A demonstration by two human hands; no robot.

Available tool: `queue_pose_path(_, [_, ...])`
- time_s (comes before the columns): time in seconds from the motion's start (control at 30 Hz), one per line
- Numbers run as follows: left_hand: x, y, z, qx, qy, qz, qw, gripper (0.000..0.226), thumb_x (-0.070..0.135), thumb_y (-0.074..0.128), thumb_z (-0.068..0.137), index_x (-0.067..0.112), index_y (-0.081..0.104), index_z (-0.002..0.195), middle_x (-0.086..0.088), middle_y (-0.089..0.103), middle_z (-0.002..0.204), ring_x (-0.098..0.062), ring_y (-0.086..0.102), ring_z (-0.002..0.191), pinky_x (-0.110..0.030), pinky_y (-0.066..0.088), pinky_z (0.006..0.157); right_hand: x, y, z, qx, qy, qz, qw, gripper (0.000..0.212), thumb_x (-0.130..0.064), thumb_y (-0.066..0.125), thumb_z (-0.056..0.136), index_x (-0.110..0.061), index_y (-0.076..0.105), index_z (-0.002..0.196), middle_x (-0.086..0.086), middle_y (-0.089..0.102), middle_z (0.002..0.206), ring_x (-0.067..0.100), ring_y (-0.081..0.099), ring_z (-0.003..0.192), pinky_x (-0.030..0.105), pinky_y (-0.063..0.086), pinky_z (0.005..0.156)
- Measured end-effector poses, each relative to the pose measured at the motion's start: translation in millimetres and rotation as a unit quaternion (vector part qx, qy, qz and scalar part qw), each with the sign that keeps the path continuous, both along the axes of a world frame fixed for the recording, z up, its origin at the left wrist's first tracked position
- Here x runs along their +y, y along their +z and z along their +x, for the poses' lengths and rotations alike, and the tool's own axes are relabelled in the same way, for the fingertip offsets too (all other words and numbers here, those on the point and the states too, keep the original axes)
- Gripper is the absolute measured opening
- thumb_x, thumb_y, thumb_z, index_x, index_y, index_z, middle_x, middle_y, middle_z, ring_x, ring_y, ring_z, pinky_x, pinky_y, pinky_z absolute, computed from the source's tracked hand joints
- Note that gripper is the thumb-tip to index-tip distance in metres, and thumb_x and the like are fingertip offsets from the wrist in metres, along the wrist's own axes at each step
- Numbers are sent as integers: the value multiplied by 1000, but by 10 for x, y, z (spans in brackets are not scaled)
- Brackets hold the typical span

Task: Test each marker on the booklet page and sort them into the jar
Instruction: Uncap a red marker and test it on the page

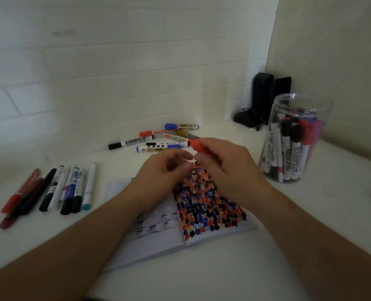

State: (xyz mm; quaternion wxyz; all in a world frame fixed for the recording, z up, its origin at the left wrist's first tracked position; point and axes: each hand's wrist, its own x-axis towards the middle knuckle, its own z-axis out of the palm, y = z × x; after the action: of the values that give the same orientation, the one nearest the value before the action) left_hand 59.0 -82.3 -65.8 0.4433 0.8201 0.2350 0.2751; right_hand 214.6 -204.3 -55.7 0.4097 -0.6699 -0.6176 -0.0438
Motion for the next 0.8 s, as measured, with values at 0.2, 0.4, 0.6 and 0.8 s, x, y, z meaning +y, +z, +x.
queue_pose_path(0.2, [35, -52, -92, -55, -10, -83, 995, 31, 39, 47, 107, 21, 72, 103, -4, 71, 86, -16, 63, 79, -37, 54, 78, 55, -92, -21, -98, -24, -167, 981, 33, -54, 44, 102, -34, 69, 111, -13, 65, 85, 2, 55, 77, 31, 49, 73])
queue_pose_path(0.4, [12, -97, -58, 24, -23, 13, 999, 13, 32, 62, 101, 27, 70, 92, 7, 74, 87, -8, 69, 84, -34, 57, 84, 81, -204, -6, -134, -17, -201, 970, 33, -59, 37, 103, -38, 60, 113, -13, 65, 91, 7, 57, 80, 37, 55, 72])
queue_pose_path(0.6, [51, -109, -51, 56, -18, 59, 997, 13, 39, 61, 99, 33, 67, 90, 6, 72, 85, -13, 68, 84, -45, 58, 84, 80, -220, 0, -166, -31, -204, 964, 32, -63, 34, 103, -41, 56, 108, -15, 55, 78, 6, 54, 72, 29, 42, 59])
queue_pose_path(0.8, [59, -119, -44, 70, -18, 78, 994, 11, 42, 65, 96, 35, 67, 88, 11, 72, 84, -5, 67, 81, -37, 58, 81, 43, -181, 48, -170, -52, -240, 954, 48, -74, 27, 94, -45, 54, 119, -15, 60, 85, 9, 58, 77, 31, 50, 65])
